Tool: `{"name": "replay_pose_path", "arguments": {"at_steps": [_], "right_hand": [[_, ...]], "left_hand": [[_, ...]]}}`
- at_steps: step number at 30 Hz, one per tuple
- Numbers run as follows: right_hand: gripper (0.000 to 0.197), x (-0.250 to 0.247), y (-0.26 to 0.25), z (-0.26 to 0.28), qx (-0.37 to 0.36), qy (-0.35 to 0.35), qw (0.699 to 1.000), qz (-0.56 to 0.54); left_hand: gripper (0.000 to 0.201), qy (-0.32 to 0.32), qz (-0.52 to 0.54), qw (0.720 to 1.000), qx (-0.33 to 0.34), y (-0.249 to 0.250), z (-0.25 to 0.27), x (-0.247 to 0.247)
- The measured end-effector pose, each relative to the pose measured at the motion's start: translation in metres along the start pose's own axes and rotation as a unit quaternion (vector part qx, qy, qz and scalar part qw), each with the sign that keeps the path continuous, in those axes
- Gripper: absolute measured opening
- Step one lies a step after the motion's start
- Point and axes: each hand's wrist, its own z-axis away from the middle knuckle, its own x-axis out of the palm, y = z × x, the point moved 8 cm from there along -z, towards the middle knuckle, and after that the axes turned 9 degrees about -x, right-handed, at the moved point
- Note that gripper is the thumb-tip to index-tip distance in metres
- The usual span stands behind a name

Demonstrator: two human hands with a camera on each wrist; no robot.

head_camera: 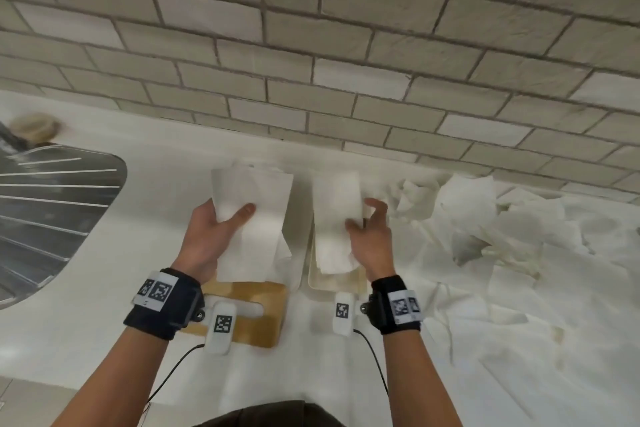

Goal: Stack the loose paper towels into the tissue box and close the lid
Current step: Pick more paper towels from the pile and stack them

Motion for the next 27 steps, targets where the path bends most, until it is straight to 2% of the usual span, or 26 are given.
{"name": "replay_pose_path", "arguments": {"at_steps": [2,4,6,10,13,15,17,19,20,22,27], "right_hand": [[0.076,0.025,0.023,0.001,0.031,-0.034,0.995,0.085],[0.087,0.044,0.040,0.004,0.038,-0.069,0.987,0.138],[0.078,0.052,0.048,0.007,0.026,-0.089,0.977,0.192],[0.044,0.064,0.057,0.006,0.024,-0.155,0.939,0.305],[0.035,0.057,0.048,0.009,0.031,-0.199,0.919,0.339],[0.030,0.039,0.016,0.009,-0.025,-0.167,0.933,0.319],[0.031,0.016,-0.027,0.009,-0.089,-0.090,0.967,0.220],[0.037,0.002,-0.060,0.007,-0.093,-0.052,0.992,0.072],[0.043,0.000,-0.071,0.004,-0.088,-0.057,0.994,0.039],[0.050,-0.002,-0.087,0.000,-0.107,-0.085,0.986,0.090],[0.027,-0.014,-0.075,-0.019,-0.123,-0.111,0.970,0.179]], "left_hand": [[0.037,-0.009,0.007,1.000,0.004,-0.001,0.002,0.001],[0.038,-0.022,0.017,1.000,0.002,-0.001,0.003,0.005],[0.043,-0.033,0.021,0.999,0.001,-0.001,0.003,0.010],[0.046,-0.050,0.036,0.998,0.002,0.002,0.004,0.021],[0.043,-0.056,0.039,0.998,0.005,0.004,0.006,0.031],[0.043,-0.056,0.038,0.998,0.007,0.005,0.006,0.037],[0.046,-0.065,0.034,0.997,0.004,0.003,0.007,0.045],[0.050,-0.079,0.022,0.997,0.001,0.001,0.008,0.057],[0.050,-0.086,0.017,0.996,0.002,0.000,0.009,0.064],[0.047,-0.096,0.016,0.995,0.002,-0.001,0.011,0.077],[0.040,-0.050,0.036,0.998,-0.024,-0.013,0.000,0.077]]}}
